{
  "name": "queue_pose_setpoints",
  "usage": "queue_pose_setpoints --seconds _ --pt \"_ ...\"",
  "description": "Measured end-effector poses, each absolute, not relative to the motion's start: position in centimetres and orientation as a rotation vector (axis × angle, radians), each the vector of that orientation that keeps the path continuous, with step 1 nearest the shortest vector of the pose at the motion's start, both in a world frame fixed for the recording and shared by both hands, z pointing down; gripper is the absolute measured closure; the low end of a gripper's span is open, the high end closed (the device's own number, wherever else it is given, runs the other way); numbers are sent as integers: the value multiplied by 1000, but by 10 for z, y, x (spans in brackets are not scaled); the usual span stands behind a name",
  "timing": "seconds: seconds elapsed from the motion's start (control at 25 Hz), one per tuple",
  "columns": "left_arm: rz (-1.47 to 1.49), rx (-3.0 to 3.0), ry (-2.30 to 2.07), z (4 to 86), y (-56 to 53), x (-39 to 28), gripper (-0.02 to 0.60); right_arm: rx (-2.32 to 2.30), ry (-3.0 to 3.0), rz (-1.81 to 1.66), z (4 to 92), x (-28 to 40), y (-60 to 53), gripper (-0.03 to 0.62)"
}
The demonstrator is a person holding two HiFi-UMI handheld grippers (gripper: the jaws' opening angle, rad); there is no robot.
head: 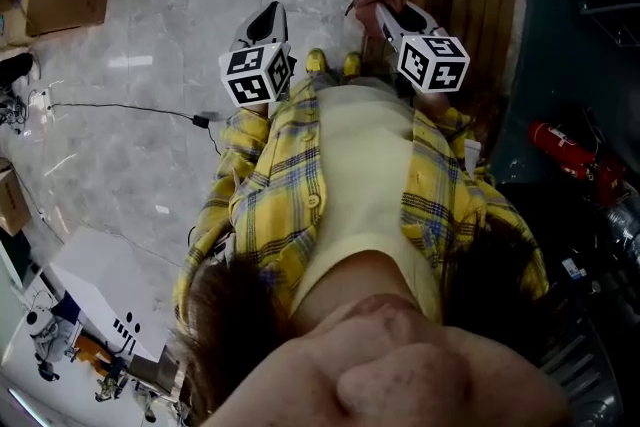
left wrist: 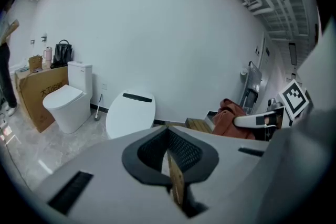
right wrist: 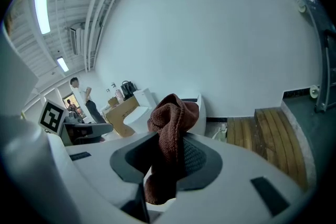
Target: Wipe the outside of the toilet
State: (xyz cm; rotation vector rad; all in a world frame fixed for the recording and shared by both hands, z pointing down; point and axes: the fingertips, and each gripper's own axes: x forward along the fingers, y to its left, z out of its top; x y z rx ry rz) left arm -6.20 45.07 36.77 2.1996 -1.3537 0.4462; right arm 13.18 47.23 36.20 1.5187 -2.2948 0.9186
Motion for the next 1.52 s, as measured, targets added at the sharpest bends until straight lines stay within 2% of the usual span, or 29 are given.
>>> queue_pose_setpoints --seconds 0.72,1.08,1.52 --pt "454 2151 -1380 385 440 -115 574 1548 -2244 947 372 100 451 474" --pt "480 2121 -1409 392 387 -104 574 1527 -2257 972 386 115 391 474" --pt "489 2137 -1422 383 294 -52 574 1404 -2330 947 387 141 300 474"
